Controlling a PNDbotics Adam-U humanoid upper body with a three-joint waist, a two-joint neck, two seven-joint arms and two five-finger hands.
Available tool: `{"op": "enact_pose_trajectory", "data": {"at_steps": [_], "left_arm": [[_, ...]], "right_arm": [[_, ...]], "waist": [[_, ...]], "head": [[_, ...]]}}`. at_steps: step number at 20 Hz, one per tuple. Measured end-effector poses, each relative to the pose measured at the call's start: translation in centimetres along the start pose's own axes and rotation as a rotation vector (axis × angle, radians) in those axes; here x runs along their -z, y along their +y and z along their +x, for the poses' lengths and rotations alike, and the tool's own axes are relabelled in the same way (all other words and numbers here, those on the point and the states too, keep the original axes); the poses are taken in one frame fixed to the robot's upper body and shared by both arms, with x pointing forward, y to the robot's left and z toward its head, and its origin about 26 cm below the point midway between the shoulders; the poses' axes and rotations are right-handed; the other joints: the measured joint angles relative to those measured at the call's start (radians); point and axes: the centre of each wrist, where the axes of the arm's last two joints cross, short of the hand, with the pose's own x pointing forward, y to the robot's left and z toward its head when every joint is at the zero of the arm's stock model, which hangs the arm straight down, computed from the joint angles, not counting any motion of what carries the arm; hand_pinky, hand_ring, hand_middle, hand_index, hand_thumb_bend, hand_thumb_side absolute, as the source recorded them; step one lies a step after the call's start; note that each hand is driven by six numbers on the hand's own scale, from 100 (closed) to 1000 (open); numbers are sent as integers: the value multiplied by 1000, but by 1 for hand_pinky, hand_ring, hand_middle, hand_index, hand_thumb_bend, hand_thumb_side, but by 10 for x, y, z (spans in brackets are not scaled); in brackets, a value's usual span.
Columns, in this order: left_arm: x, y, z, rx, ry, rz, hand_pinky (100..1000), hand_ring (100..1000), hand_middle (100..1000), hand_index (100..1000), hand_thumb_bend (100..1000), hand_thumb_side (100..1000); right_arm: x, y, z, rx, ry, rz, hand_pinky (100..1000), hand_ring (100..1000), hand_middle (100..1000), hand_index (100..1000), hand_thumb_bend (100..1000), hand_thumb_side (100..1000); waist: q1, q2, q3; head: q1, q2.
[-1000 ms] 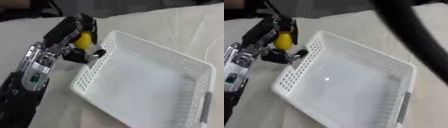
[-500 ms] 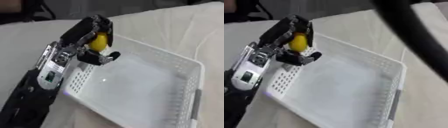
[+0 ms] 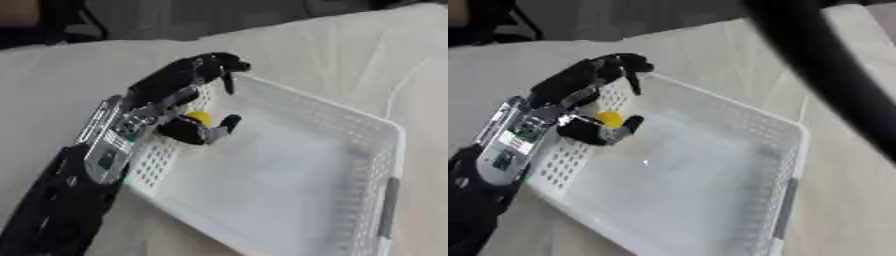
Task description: Pick up objects on the table and place them in the box.
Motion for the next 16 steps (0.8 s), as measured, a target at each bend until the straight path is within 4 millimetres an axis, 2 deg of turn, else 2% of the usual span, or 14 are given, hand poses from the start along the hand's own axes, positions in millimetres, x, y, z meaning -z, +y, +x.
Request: {"op": "enact_pose_trajectory", "data": {"at_steps": [4, 6, 7, 8, 9, 10, 11, 13, 15, 16], "left_arm": [[0, 0, 0, -1, 2, -6, 847, 950, 966, 991, 100, 760], [-1, 0, -1, -1, 5, -3, 814, 939, 963, 993, 100, 757], [-1, 1, -1, -2, 10, 1, 770, 912, 945, 980, 100, 706], [-2, 1, -2, -5, 17, 10, 763, 907, 940, 975, 100, 697], [-4, 4, -3, -6, 25, 23, 670, 839, 873, 922, 100, 649], [-6, 8, -4, -6, 33, 49, 694, 856, 890, 935, 100, 617], [-9, 13, -6, -3, 40, 81, 574, 763, 814, 868, 100, 534], [-24, 26, -11, 8, 57, 158, 534, 721, 782, 842, 100, 497], [-46, 44, -18, 30, 80, 228, 503, 696, 763, 829, 100, 500], [-65, 49, -22, 35, 108, 258, 503, 696, 763, 829, 100, 500]], "right_arm": [[0, 0, 0, 0, 1, -1, 475, 583, 676, 719, 100, 891], [0, 0, 0, 1, 1, -1, 475, 583, 676, 719, 100, 891], [0, 0, 0, 1, 2, -1, 475, 583, 675, 719, 100, 891], [0, 1, 0, 2, 2, -1, 475, 583, 675, 719, 100, 891], [0, 1, 0, 2, 2, -1, 475, 583, 675, 719, 100, 891], [0, 1, 0, 3, 2, -1, 475, 583, 675, 719, 100, 891], [0, 1, 0, 5, 2, -2, 476, 584, 676, 719, 100, 891], [0, 1, 0, 13, 3, -5, 477, 585, 677, 720, 100, 891], [-2, 4, -2, 23, 10, -4, 478, 586, 678, 720, 100, 891], [-3, 7, -3, 30, 16, -2, 478, 586, 678, 720, 100, 891]], "waist": [[0, 0, 3], [0, 0, 3], [0, 0, 4], [0, 1, 5], [0, 2, 7], [-1, 3, 10], [-1, 3, 12], [-2, 3, 25], [-3, 9, 40], [-3, 10, 42]], "head": [[0, 0], [0, 0], [0, 0], [0, 0], [0, 0], [0, 0], [0, -1], [0, -2], [-8, -10], [-10, -12]]}}
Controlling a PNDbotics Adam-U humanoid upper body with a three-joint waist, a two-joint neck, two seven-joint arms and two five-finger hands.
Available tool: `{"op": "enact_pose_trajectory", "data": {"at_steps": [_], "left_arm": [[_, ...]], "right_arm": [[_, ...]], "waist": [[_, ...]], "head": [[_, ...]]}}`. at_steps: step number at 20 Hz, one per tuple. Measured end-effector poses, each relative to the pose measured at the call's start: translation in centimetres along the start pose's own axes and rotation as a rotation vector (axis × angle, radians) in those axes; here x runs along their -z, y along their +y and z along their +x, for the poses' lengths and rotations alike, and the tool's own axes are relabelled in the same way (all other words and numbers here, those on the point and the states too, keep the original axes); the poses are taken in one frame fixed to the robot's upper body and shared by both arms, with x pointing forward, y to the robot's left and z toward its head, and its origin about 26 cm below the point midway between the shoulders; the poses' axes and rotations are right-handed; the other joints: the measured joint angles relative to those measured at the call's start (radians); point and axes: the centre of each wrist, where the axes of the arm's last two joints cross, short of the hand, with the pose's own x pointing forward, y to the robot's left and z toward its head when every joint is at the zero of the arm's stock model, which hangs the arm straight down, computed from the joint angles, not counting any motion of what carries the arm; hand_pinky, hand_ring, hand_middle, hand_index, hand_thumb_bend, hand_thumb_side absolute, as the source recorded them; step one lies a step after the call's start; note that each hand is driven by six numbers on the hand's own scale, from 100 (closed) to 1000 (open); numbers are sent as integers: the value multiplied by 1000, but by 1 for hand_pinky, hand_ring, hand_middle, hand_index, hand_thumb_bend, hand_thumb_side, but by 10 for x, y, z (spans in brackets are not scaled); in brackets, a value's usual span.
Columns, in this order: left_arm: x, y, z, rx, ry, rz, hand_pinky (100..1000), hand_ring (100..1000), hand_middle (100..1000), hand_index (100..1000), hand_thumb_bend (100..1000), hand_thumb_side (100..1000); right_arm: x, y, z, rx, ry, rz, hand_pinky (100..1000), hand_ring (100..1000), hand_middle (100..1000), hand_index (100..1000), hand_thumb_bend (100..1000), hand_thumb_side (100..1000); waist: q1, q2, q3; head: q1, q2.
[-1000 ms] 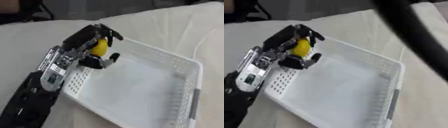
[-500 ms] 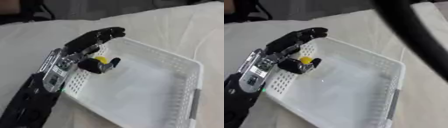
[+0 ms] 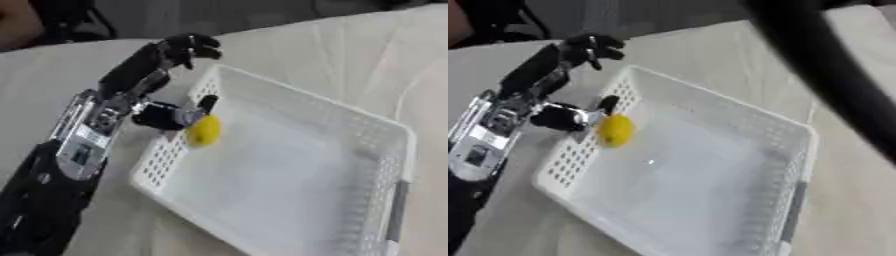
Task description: Pick up objects on the table and place them in the box.
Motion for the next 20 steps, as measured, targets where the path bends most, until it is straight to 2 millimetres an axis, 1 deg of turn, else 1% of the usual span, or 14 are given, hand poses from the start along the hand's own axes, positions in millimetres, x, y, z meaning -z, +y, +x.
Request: {"op": "enact_pose_trajectory", "data": {"at_steps": [2, 3, 4, 5, 6, 8, 9, 11, 12, 13, 15, 17, 20], "left_arm": [[-37, 13, -10, 1, 73, 44, 479, 682, 752, 829, 100, 518], [-55, 22, -14, 3, 115, 76, 468, 680, 753, 835, 100, 565], [-80, 29, -16, -2, 172, 110, 472, 680, 744, 839, 100, 608], [-103, 32, -15, -22, 221, 148, 469, 685, 759, 846, 100, 650], [-122, 36, -13, -45, 266, 193, 474, 692, 764, 853, 100, 690], [-150, 46, -6, -83, 332, 289, 475, 695, 766, 857, 100, 732], [-161, 48, -2, -109, 354, 341, 474, 694, 765, 858, 100, 744], [-178, 53, 10, -163, 379, 449, 479, 696, 764, 858, 115, 756], [-183, 53, 16, -193, 384, 498, 479, 696, 764, 858, 120, 756], [-187, 54, 21, -219, 383, 544, 480, 695, 761, 857, 171, 764], [-195, 49, 33, -272, 387, 630, 483, 696, 761, 858, 206, 772], [-201, 42, 43, -322, 394, 707, 484, 697, 762, 860, 218, 779], [-209, 30, 56, -378, 419, 788, 484, 698, 765, 864, 244, 804]], "right_arm": [[-1, 4, -2, 11, 8, 1, 479, 587, 679, 720, 100, 890], [-2, 6, -2, 18, 10, 1, 480, 588, 680, 720, 100, 890], [-2, 8, 0, 24, 9, 2, 479, 587, 680, 720, 100, 940], [-2, 11, 0, 29, 11, 5, 481, 588, 681, 720, 100, 889], [-3, 13, 0, 32, 12, 7, 481, 589, 682, 720, 100, 889], [-2, 17, 2, 38, 11, 11, 481, 589, 682, 720, 100, 889], [-3, 19, 0, 40, 15, 11, 481, 589, 682, 720, 100, 889], [-4, 21, 0, 46, 19, 11, 482, 590, 683, 720, 100, 888], [-4, 23, 0, 48, 20, 12, 482, 590, 683, 720, 100, 888], [-5, 24, 0, 49, 21, 13, 483, 590, 683, 720, 100, 888], [-5, 24, -1, 54, 25, 9, 483, 590, 684, 721, 100, 888], [-6, 25, -3, 56, 29, 7, 483, 590, 684, 721, 100, 888], [-8, 29, -4, 70, 32, 11, 482, 590, 683, 720, 100, 889]], "waist": [[0, 3, 9], [-1, 8, 13], [0, 12, 14], [1, 14, 16], [-1, 19, 24], [-5, 24, 24], [-5, 25, 29], [-6, 30, 31], [-6, 32, 33], [-6, 33, 37], [-8, 35, 44], [-13, 35, 49], [-19, 35, 54]], "head": [[-6, -8], [-7, -11], [-10, -15], [-15, -18], [-16, -22], [-15, -25], [-15, -26], [-14, -29], [-14, -32], [-14, -34], [-14, -43], [-19, -59], [-56, -93]]}}
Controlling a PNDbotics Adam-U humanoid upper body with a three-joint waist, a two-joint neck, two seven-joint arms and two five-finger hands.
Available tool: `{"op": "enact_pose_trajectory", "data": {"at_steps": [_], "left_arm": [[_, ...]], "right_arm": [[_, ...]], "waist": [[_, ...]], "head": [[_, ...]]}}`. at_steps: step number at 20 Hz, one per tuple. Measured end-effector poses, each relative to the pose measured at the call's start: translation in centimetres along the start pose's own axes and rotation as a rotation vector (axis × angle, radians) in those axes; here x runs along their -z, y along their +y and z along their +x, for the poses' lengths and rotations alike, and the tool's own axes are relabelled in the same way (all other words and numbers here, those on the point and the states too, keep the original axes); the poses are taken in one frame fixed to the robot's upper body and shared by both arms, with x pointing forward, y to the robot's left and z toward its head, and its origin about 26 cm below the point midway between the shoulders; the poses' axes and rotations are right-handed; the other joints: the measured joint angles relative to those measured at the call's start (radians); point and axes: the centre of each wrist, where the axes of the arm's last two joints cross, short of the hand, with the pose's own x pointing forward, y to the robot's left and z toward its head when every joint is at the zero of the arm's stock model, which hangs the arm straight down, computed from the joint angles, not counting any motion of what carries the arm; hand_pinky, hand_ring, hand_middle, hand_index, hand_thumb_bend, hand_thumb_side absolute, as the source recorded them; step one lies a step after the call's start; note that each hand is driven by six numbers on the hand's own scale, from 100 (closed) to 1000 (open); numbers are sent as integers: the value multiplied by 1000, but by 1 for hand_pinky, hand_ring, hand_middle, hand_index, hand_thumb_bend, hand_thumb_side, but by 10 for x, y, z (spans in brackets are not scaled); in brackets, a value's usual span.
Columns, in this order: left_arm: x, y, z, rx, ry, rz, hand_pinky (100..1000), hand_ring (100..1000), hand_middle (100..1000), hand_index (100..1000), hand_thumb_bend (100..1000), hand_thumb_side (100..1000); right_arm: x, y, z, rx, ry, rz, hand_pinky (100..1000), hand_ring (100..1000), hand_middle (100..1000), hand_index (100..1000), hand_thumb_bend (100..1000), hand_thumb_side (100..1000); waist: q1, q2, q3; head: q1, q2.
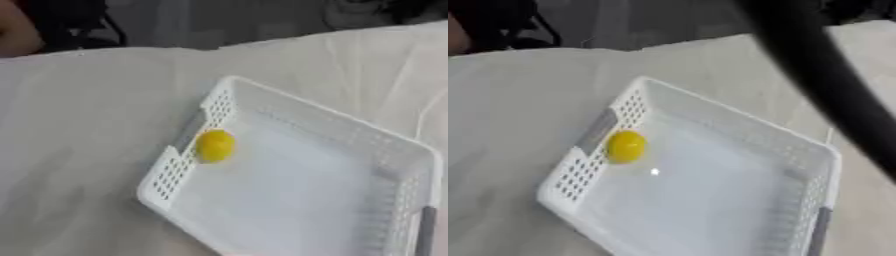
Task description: Pick up objects on the table and place them in the box.
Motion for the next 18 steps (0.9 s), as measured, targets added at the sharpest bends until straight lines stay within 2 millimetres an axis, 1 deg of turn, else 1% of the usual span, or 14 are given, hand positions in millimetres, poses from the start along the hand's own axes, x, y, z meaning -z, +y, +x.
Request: {"op": "enact_pose_trajectory", "data": {"at_steps": [2, 4, 7, 9, 14, 18], "left_arm": [[-12, -2, 0, -25, 28, 30, 483, 697, 764, 864, 247, 809], [-17, -3, 1, -39, 43, 45, 482, 697, 764, 865, 248, 810], [-19, -3, 1, -47, 49, 51, 483, 698, 765, 865, 246, 807], [-19, -3, 1, -47, 52, 48, 480, 696, 765, 864, 236, 803], [-18, -3, 1, -45, 51, 39, 481, 695, 765, 864, 222, 792], [-17, -1, 1, -40, 49, 32, 480, 694, 764, 865, 217, 790]], "right_arm": [[-1, 3, -1, 5, 1, 3, 482, 590, 683, 720, 100, 889], [-2, 3, -3, 7, 4, 5, 481, 589, 682, 720, 100, 889], [-2, 3, -3, 11, 3, 5, 480, 588, 681, 720, 100, 889], [-2, 3, -3, 11, -1, 6, 478, 587, 680, 720, 100, 890], [-2, 2, -3, 10, -4, 7, 479, 587, 680, 720, 100, 890], [-2, 2, -3, 10, -3, 6, 479, 587, 680, 720, 100, 891]], "waist": [[-5, 0, 8], [-9, 0, 11], [-11, 0, 11], [-12, -1, 10], [-11, -7, 5], [-8, -11, 5]], "head": [[-24, -25], [-56, -56], [-124, -112], [-159, -145], [-219, -216], [-256, -260]]}}
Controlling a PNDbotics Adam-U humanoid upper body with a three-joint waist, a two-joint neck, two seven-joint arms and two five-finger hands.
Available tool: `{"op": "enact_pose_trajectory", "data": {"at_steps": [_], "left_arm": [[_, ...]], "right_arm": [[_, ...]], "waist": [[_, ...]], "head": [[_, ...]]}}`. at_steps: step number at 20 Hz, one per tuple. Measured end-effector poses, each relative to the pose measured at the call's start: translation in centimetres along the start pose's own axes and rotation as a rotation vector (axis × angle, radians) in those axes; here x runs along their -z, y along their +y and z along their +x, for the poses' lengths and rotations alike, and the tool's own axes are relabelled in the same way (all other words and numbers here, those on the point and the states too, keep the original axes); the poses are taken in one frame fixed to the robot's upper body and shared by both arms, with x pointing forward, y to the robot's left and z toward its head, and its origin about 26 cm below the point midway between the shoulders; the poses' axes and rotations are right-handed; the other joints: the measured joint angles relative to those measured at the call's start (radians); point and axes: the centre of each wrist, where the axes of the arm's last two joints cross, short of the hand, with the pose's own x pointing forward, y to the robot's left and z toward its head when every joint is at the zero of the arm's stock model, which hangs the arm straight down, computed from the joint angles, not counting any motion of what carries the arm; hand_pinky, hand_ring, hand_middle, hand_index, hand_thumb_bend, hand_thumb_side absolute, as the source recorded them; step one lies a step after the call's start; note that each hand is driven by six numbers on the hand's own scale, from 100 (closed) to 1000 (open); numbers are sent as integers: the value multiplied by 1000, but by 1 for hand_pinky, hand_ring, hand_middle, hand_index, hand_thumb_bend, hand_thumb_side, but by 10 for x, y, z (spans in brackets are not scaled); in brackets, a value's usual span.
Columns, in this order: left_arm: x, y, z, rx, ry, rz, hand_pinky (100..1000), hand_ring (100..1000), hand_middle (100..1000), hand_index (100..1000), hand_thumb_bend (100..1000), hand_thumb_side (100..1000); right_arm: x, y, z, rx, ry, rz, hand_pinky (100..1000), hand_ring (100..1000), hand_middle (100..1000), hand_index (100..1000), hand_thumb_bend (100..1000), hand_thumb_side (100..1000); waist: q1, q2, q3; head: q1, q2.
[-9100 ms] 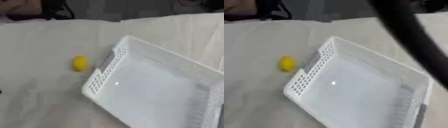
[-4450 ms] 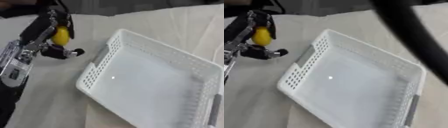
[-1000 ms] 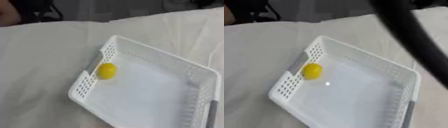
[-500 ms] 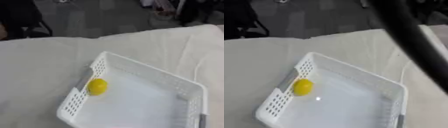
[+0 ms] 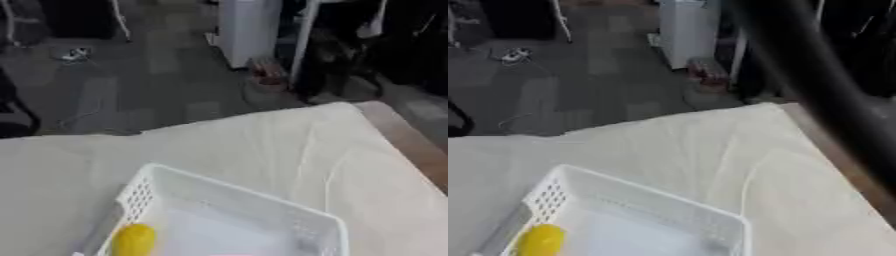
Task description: Pick up objects on the table and place them in the box.
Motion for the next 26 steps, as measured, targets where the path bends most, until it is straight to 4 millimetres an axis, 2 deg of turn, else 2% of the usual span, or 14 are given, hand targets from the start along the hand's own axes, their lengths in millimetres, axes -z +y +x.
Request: {"op": "enact_pose_trajectory", "data": {"at_steps": [5, 6, 7, 8, 14, 19, 26], "left_arm": [[2, 1, -1, 3, -2, -7, 477, 692, 762, 865, 202, 789], [4, 3, -1, 13, -3, -17, 475, 691, 761, 865, 158, 786], [6, 6, -2, 26, -3, -35, 475, 691, 762, 865, 171, 788], [8, 10, -3, 42, -2, -58, 475, 691, 761, 864, 104, 782], [39, 36, -10, 184, -23, -327, 485, 696, 767, 866, 100, 786], [58, 46, -15, 242, -41, -469, 491, 699, 768, 865, 100, 780], [57, 50, -19, 250, -37, -495, 490, 698, 766, 864, 100, 779]], "right_arm": [[0, 0, 0, 0, 0, 0, 479, 587, 680, 720, 100, 891], [0, 0, 0, 0, 0, 0, 479, 587, 680, 720, 100, 891], [0, 0, 0, -1, 1, 0, 479, 587, 680, 720, 100, 891], [0, 0, 0, -2, 0, 0, 479, 587, 680, 720, 100, 891], [1, -7, -1, -15, -1, -5, 479, 587, 680, 720, 100, 891], [2, -10, 1, -23, -5, -8, 479, 588, 680, 720, 100, 891], [2, -10, 1, -28, -2, -7, 480, 588, 680, 720, 100, 890]], "waist": [[4, -1, -3], [4, -1, -6], [5, -1, -6], [6, -2, -7], [22, -8, -25], [28, -9, -32], [28, -9, -36]], "head": [[-20, -34], [-21, -40], [-24, -44], [-28, -49], [-37, -76], [-37, -87], [-37, -97]]}}
